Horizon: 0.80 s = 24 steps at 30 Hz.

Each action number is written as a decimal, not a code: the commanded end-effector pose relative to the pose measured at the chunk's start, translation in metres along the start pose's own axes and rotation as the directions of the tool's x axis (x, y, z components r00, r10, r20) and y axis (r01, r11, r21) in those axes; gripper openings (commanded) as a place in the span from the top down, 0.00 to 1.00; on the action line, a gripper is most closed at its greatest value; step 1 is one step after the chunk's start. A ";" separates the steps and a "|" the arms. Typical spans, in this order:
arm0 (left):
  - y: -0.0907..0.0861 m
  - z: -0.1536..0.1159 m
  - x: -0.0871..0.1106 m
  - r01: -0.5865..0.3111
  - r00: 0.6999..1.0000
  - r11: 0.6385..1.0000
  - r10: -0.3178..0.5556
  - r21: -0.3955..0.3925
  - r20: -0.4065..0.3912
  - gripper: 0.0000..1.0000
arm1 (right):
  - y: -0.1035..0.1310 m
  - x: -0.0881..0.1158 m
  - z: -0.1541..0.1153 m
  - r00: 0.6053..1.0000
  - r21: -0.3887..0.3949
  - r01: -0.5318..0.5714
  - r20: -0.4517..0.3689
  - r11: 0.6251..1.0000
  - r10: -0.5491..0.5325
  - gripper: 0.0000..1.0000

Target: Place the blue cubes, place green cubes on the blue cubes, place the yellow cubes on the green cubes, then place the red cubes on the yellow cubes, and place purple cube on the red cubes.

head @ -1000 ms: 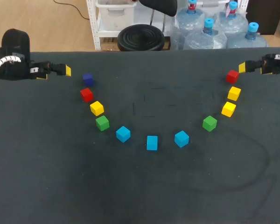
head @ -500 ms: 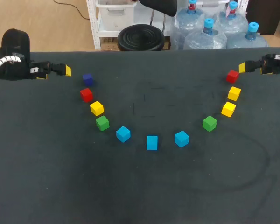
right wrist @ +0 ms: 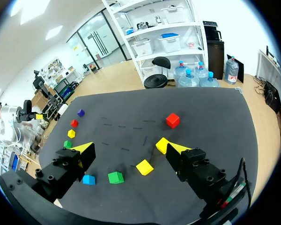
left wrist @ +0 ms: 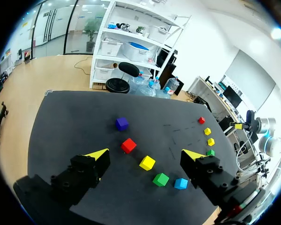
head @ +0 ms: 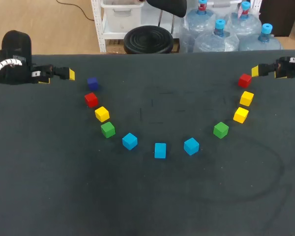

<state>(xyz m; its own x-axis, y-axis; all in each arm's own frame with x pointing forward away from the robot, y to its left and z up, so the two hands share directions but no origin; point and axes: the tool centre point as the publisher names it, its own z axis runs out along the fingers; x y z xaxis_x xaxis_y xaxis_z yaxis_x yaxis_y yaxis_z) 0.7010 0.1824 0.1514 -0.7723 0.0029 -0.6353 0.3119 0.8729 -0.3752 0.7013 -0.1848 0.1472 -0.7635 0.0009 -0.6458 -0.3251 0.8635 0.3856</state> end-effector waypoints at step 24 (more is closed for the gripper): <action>0.002 0.000 0.001 -0.002 1.000 1.000 0.002 0.010 0.006 0.00 | 0.011 0.002 0.000 0.995 -0.034 0.064 -0.068 0.997 -0.066 0.00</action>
<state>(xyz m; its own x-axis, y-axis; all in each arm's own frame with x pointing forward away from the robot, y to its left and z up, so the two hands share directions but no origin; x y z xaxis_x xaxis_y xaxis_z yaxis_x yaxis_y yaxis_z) 0.7009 0.1824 0.1514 -0.7723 0.0029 -0.6353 0.3119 0.8729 -0.3752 0.6952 -0.1733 0.1453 -0.7705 -0.0776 -0.6327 -0.3785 0.8543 0.3561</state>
